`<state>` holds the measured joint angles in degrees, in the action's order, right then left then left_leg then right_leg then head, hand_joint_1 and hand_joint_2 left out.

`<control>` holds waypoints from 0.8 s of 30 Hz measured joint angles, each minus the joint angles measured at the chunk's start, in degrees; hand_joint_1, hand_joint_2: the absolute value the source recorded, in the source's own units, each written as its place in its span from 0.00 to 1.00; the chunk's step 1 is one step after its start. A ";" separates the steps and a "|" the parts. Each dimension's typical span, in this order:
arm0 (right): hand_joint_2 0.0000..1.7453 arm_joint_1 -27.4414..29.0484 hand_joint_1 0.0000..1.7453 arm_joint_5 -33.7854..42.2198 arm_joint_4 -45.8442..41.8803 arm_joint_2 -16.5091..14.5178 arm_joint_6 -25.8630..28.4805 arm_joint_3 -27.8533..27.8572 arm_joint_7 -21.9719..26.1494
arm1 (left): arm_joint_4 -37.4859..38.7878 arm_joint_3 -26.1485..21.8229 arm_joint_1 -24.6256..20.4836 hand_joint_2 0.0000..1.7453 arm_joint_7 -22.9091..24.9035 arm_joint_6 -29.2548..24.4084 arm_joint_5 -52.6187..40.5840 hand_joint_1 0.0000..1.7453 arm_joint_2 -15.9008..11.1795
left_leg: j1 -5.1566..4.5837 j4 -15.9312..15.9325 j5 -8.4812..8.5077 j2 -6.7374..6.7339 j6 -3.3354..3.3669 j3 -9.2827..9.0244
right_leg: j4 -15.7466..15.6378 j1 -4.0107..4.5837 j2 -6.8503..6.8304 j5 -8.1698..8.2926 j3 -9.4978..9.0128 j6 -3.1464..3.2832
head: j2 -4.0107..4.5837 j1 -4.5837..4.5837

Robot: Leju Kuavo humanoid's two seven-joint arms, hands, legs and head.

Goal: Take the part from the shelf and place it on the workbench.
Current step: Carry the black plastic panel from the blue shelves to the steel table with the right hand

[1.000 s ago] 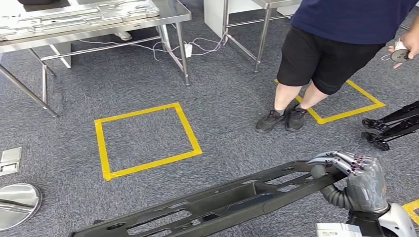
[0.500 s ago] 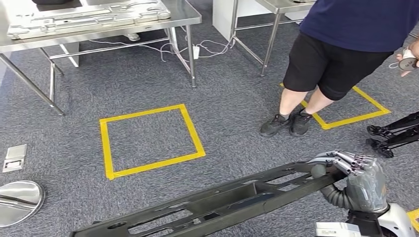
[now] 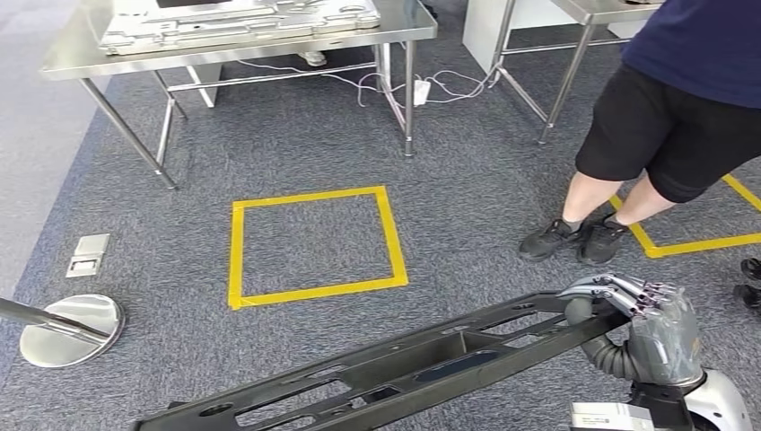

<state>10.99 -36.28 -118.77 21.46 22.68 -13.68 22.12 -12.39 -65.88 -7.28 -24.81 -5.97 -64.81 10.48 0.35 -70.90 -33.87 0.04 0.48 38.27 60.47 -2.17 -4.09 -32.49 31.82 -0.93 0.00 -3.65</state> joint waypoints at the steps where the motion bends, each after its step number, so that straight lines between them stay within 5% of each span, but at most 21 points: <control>1: 1.00 -0.02 1.00 -0.01 0.00 -0.04 0.05 0.00 0.01 | 0.00 0.00 0.01 1.00 -0.01 -0.01 0.01 0.00 -0.02 | -0.38 3.57 2.02 -1.22 0.66 -1.56 | -0.06 0.06 -0.59 -0.26 -0.40 -0.03 | 0.00 0.01; 4: 1.00 0.00 1.00 0.02 0.00 -0.17 0.30 0.02 0.06 | 0.00 0.01 -0.14 1.00 -0.05 -0.02 0.02 0.00 -0.16 | -1.73 9.53 3.96 -4.49 2.14 -3.95 | -0.24 0.34 -2.19 -0.69 -0.89 -0.54 | 0.00 -0.03; 6: 1.00 -0.07 1.00 0.04 -0.01 -0.21 0.42 0.04 0.09 | 0.00 0.02 -0.07 1.00 -0.09 -0.02 0.02 0.00 -0.20 | -1.77 10.40 3.74 -3.75 2.43 -4.08 | -0.59 0.41 -3.21 -0.79 -1.17 -1.17 | 0.00 -0.03; 9: 1.00 -0.10 1.00 0.05 0.00 -0.22 0.56 0.11 0.16 | 0.00 0.02 -0.07 1.00 -0.19 -0.01 0.21 0.00 -0.23 | -1.18 11.89 4.14 -2.40 2.89 -5.09 | 2.26 0.33 0.19 -3.01 -0.46 -1.66 | 0.00 0.00; 10: 1.00 -0.02 1.00 0.06 0.02 -0.23 0.60 0.11 0.19 | 0.00 0.02 -0.18 1.00 -0.22 0.06 0.30 0.00 -0.21 | -1.16 12.03 4.16 -2.01 3.05 -5.26 | 5.38 0.34 2.03 -4.52 1.11 -1.64 | 0.00 0.02; 12: 1.00 0.23 1.00 0.13 0.05 -0.23 0.65 0.11 0.24 | 0.00 0.02 -0.31 1.00 -0.24 0.27 0.40 0.00 -0.17 | -1.27 12.01 4.05 -1.22 3.31 -5.39 | 12.10 0.43 3.57 -6.78 5.06 -1.66 | 0.00 0.05; 14: 1.00 0.40 1.00 0.21 0.07 -0.24 0.69 0.10 0.26 | 0.00 0.02 -0.25 1.00 -0.24 0.55 0.58 0.00 -0.14 | -1.42 11.95 3.83 -0.56 3.41 -5.68 | 12.96 0.48 3.75 -5.13 6.43 -1.77 | 0.00 0.05; 16: 1.00 0.45 1.00 0.29 0.07 -0.24 0.73 0.13 0.28 | 0.00 0.02 -0.24 1.00 -0.24 0.89 0.89 0.00 -0.14 | -1.44 11.79 3.39 -0.01 3.24 -6.18 | 6.59 0.50 3.82 -0.53 4.16 -1.71 | 0.00 0.05; 18: 1.00 0.53 1.00 0.36 0.05 -0.26 0.79 0.16 0.36 | 0.00 -0.01 -0.29 1.00 -0.13 1.36 1.34 0.00 -0.14 | -1.62 11.40 2.90 0.39 2.81 -6.33 | 0.90 0.65 3.98 1.97 1.88 -1.40 | 0.00 0.05; 22: 1.00 0.75 1.00 0.38 -0.03 -0.34 1.02 0.22 0.60 | 0.00 -0.42 -0.21 1.00 0.25 2.49 2.50 0.00 -0.17 | -1.55 11.02 2.33 0.59 1.95 -6.15 | -0.64 0.73 4.01 1.83 1.30 -0.43 | 0.00 0.01; 24: 1.00 0.76 1.00 0.29 -0.06 -0.39 1.04 0.21 0.69 | 0.00 -0.73 -0.28 1.00 0.26 3.04 3.02 0.00 -0.20 | -1.25 8.38 0.45 0.56 1.06 -5.04 | -0.90 0.39 3.79 1.83 1.09 0.10 | 0.00 0.01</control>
<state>11.74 -35.98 -118.83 21.08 23.72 -13.47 22.81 -12.39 -66.61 -7.55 -24.55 -2.93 -61.78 10.28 -0.91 -62.52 -33.42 0.60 1.54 33.22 59.57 -1.78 -0.30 -30.66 32.92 -0.83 0.00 -3.64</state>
